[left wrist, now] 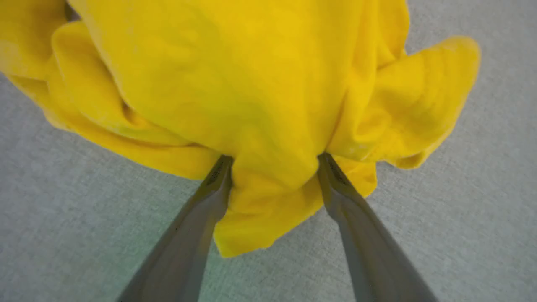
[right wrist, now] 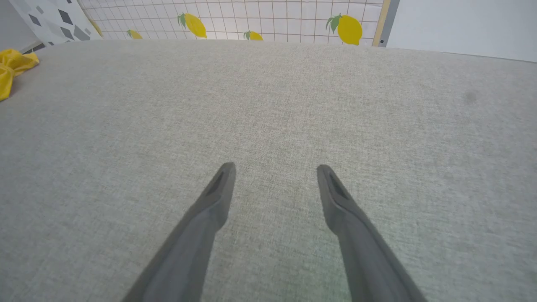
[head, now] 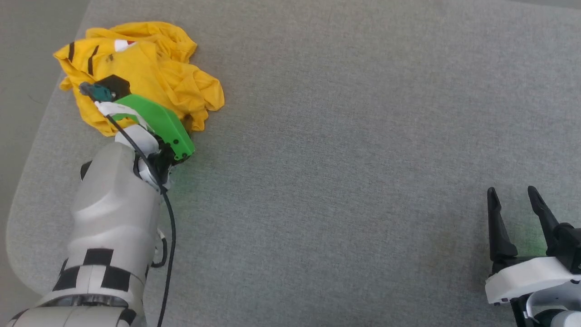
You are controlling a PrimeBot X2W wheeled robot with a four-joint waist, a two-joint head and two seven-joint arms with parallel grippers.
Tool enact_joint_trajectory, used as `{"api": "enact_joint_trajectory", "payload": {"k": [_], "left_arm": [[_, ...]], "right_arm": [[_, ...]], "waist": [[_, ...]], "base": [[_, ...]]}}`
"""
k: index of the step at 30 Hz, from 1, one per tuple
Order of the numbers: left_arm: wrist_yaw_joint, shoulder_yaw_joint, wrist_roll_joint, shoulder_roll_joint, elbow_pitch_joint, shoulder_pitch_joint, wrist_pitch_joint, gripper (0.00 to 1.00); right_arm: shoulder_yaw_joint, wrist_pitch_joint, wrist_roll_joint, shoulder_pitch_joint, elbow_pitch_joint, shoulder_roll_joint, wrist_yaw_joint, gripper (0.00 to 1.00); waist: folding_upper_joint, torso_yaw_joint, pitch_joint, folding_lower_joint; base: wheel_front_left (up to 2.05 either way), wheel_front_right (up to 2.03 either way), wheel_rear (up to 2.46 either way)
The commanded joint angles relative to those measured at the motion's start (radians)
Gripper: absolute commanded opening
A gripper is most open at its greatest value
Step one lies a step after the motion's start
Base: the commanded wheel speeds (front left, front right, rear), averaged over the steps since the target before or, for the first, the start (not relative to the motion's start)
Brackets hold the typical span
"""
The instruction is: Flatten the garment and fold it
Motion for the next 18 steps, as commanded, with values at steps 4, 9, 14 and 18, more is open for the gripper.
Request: {"api": "enact_joint_trajectory", "payload": {"k": [4, 9, 14, 18], "left_arm": [[-0.012, -0.002, -0.004, -0.028, 0.024, 0.013, -0.103, 0.0], [-0.046, -0.017, 0.022, -0.005, -0.001, -0.014, -0.261, 0.0], [-0.089, -0.053, 0.072, 0.043, -0.066, -0.093, -0.388, 0.0], [-0.125, -0.106, 0.125, 0.099, -0.139, -0.178, -0.423, 0.0]], "right_arm": [[-0.003, 0.006, -0.001, 0.006, -0.004, 0.0, -0.002, 1.0], [0.009, -0.004, 0.015, 0.011, 0.027, 0.0, -0.002, 1.0], [0.037, -0.033, 0.047, 0.009, 0.087, 0.0, -0.002, 1.0], [0.062, -0.065, 0.083, 0.007, 0.146, 0.0, -0.002, 1.0]], "waist": [[0.0, 0.013, -0.003, -0.0002], [0.0, 0.04, -0.055, -0.0002], [0.0, 0.05, -0.145, -0.0002], [0.0, 0.026, -0.219, -0.0002]], "base": [[0.0, 0.0, 0.0], [0.0, 0.0, 0.0], [0.0, 0.0, 0.0], [0.0, 0.0, 0.0]]}}
